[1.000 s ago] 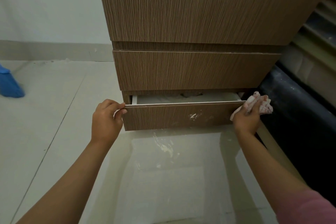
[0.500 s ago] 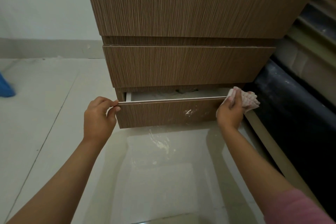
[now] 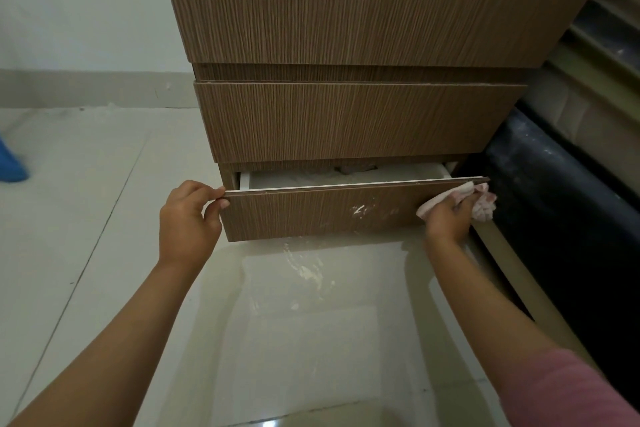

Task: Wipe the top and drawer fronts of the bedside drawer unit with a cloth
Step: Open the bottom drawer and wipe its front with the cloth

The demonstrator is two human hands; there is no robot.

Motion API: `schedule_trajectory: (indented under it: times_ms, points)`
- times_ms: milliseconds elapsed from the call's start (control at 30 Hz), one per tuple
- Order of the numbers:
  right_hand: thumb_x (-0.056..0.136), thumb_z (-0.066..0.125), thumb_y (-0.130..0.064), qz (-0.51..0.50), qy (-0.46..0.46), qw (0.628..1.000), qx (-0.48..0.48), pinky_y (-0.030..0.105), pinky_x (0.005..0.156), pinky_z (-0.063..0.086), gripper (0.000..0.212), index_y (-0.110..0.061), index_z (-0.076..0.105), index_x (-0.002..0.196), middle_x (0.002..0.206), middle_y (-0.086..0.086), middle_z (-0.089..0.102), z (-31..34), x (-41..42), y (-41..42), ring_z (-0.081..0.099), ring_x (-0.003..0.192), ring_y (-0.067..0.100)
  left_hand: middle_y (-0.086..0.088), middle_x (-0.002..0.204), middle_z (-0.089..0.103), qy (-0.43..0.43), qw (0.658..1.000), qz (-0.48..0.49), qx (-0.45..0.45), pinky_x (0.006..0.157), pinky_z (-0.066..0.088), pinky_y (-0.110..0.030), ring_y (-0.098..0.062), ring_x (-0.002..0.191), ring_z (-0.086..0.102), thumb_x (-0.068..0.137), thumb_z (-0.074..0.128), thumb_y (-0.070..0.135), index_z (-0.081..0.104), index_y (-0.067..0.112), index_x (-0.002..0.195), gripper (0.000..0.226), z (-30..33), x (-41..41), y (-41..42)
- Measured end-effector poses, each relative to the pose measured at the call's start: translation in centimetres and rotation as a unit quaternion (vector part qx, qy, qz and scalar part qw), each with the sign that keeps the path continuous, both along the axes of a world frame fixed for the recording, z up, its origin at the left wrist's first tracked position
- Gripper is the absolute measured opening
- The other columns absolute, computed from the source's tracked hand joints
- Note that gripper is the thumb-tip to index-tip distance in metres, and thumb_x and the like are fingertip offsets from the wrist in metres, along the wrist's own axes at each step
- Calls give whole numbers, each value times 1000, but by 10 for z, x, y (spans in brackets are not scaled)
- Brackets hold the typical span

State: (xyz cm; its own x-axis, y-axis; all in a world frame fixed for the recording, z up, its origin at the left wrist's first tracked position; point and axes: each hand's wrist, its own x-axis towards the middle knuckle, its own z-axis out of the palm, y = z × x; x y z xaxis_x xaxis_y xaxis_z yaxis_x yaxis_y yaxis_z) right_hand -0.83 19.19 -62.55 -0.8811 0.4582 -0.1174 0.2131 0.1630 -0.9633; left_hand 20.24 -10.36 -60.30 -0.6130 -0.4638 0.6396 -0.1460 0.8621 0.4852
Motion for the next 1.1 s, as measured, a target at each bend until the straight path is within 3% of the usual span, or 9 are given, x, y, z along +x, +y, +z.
schedule_trajectory:
  times_ms: [133, 233, 300, 400, 567, 700, 900, 1033, 1100]
  points:
    - [102, 25, -34, 24, -39, 999, -16, 40, 106, 30, 54, -32, -1, 149, 154, 11, 22, -10, 3, -4, 33, 134, 33, -14, 81, 64, 2, 1000, -3, 2, 67, 45, -31, -30, 72, 60, 76, 73, -3, 72, -1, 88, 12, 0, 1, 0]
    - [100, 25, -40, 23, -58, 996, -59, 50, 108, 33, 55, -37, -2, 147, 154, 12, 22, -19, 8, -5, 34, 134, 37, -14, 80, 64, 1, 1000, -8, -3, 66, 47, -34, -31, 71, 60, 76, 74, -2, 72, 0, 88, 13, 0, 0, -2]
    - [100, 28, -36, 31, -28, 996, -76, 51, 107, 33, 56, -35, -1, 148, 154, 12, 20, -18, 7, -6, 34, 134, 38, -14, 81, 64, 1, 1000, -7, -6, 65, 48, -36, -31, 71, 60, 76, 74, -2, 72, 0, 88, 13, -1, 0, -2]
    - [102, 28, -28, 14, 15, 999, -30, 41, 106, 30, 56, -33, -3, 148, 156, 11, 15, -10, -1, -6, 32, 135, 30, -14, 82, 64, 1, 1000, -7, -4, 67, 49, -35, -30, 72, 60, 77, 74, -2, 72, 0, 89, 13, -2, 0, -2]
    - [101, 29, -30, 39, 109, 993, 19, 39, 112, 24, 57, -36, -4, 147, 158, 7, 9, -9, 3, -15, 24, 139, 22, -14, 83, 65, 6, 1000, -1, 0, 68, 47, -33, -29, 73, 61, 77, 73, -2, 72, 0, 90, 13, -1, 0, 1]
    - [100, 28, -36, 50, 55, 997, 21, 43, 111, 29, 56, -34, -1, 148, 156, 14, 15, -21, 12, -28, 28, 138, 32, -15, 83, 65, 7, 1000, 3, 9, 68, 49, -34, -30, 74, 61, 77, 73, -2, 72, -1, 90, 13, -2, 0, 2]
    - [101, 30, -30, 45, 10, 999, 2, 42, 107, 35, 57, -34, -2, 148, 153, 11, 25, -24, 14, -21, 38, 132, 32, -13, 82, 64, 13, 1000, -1, 9, 69, 45, -31, -29, 73, 60, 76, 73, -3, 73, 1, 89, 13, -2, 0, 1]
    - [101, 31, -29, 43, 97, 994, 25, 40, 114, 21, 58, -32, -2, 149, 158, 11, 1, -3, 16, -34, 18, 142, 29, -13, 82, 64, 16, 1000, -1, 10, 68, 44, -30, -29, 73, 60, 77, 73, -2, 73, 1, 89, 13, -3, -1, 1]
    - [101, 31, -24, 63, 128, 989, 29, 21, 111, 9, 59, -29, -2, 149, 156, 15, -10, 4, 25, -47, 7, 144, 25, -13, 82, 64, 17, 1000, -1, 9, 69, 44, -30, -29, 73, 61, 77, 73, -3, 72, 0, 88, 12, -3, -1, 0]
